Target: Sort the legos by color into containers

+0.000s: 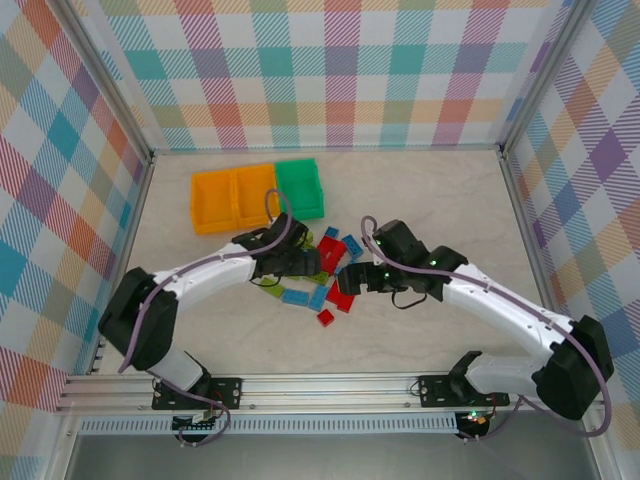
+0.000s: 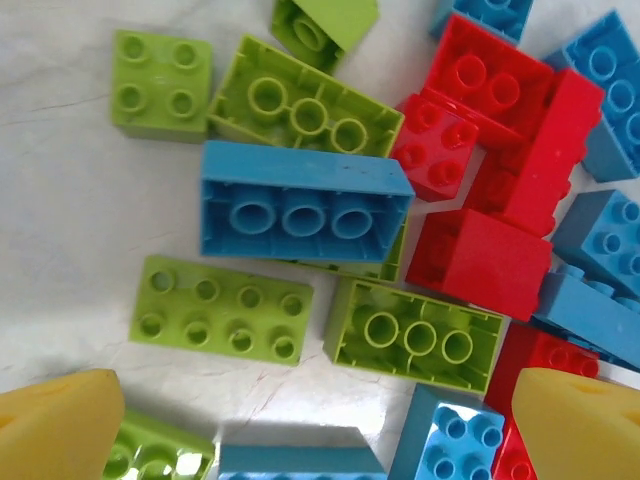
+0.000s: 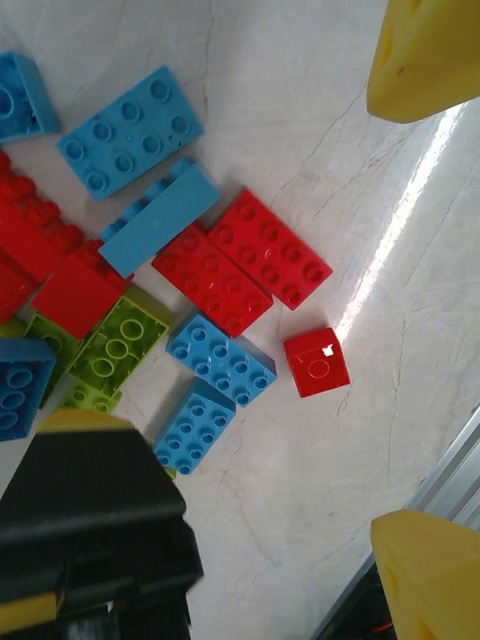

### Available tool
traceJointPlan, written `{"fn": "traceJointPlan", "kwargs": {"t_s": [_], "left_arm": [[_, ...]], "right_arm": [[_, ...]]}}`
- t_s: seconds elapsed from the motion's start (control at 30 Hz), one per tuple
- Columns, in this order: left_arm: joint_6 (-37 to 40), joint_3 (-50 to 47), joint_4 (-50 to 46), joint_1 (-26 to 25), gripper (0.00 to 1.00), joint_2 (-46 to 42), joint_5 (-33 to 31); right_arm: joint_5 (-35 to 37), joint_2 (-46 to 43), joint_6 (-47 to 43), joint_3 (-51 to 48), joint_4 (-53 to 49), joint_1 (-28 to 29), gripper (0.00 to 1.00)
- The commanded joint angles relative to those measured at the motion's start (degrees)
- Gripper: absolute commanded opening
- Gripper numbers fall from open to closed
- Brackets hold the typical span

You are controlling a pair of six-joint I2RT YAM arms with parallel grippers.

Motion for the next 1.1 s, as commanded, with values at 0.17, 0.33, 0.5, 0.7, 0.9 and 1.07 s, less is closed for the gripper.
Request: {"fn": "traceJointPlan", "kwargs": {"t_s": [0.17,0.33,0.5,0.7,0.9,1.07], "left_arm": [[6.6,5.5,-0.4,-0.1,1.00,7.4,-7.6],[8.1,7.4,0.8,0.0,1.00,10.9,-10.1],[7.8,7.7,2.3,0.0,0.86,13.4,-9.7],[7.5,7.9,4.1,0.1,0.71,14.7,-10.0],[7.4,7.6,4.2,0.1,0.59,13.1,-10.2],[6.9,6.2,4.1,0.5,0.56,6.2,-10.5]], "right_arm": [[1.9,-5.6,2.5,-2.6,-0.2,0.3,1.00],[1.9,-5.3,1.4,-1.8,0.2,0.3,1.00],[2.4,-5.5,1.4,-2.0,0.7,0.3,1.00],[2.4,-6.3,1.4,-2.2,0.7,0.3,1.00],[2.2,-6.7,1.5,-2.1,1.1,0.3,1.00],[1.6,-6.8,1.6,-2.0,2.7,0.3,1.00]]}}
